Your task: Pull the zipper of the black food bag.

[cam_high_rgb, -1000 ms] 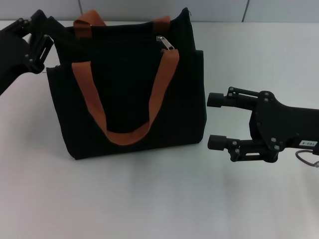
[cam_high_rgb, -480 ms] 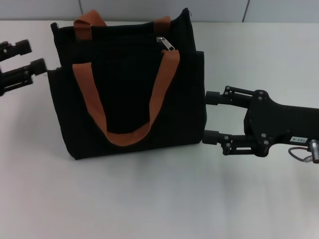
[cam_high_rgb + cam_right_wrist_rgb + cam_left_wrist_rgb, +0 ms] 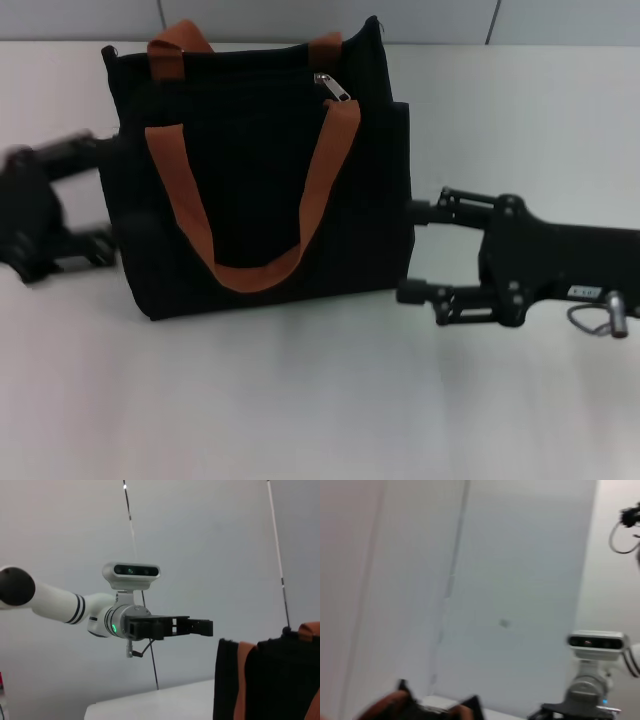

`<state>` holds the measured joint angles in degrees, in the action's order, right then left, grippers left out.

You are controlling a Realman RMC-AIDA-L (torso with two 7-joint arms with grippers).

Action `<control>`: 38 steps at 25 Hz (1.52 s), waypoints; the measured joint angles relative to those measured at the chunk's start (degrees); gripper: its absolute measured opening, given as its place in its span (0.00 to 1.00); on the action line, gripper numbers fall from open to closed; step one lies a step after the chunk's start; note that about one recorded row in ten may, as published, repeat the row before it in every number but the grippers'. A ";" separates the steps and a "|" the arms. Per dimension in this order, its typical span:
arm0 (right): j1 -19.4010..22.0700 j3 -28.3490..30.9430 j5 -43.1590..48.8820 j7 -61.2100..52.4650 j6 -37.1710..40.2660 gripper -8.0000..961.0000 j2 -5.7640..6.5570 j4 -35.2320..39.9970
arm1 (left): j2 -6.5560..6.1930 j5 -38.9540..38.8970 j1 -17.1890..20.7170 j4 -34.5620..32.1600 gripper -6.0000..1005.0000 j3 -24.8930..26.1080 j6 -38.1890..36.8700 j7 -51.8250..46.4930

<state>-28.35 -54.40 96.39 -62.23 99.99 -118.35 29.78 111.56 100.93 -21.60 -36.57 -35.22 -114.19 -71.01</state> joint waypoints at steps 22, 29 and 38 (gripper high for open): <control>-2.01 -3.90 3.90 15.17 -4.82 0.85 -1.10 -13.10 | 5.94 17.32 -1.16 11.77 0.81 -2.22 8.69 13.83; -2.05 -3.94 3.90 15.25 -4.90 0.85 -1.10 -13.23 | 5.71 17.33 -0.91 11.79 0.81 -2.19 7.86 14.43; -2.06 -3.96 3.60 15.29 -5.45 0.85 -1.10 -13.26 | 5.65 17.53 -0.73 11.79 0.81 -2.22 7.67 14.54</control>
<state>-30.41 -58.36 99.99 -46.93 94.54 -119.45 16.52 117.21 118.47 -22.33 -24.78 -37.44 -106.52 -56.47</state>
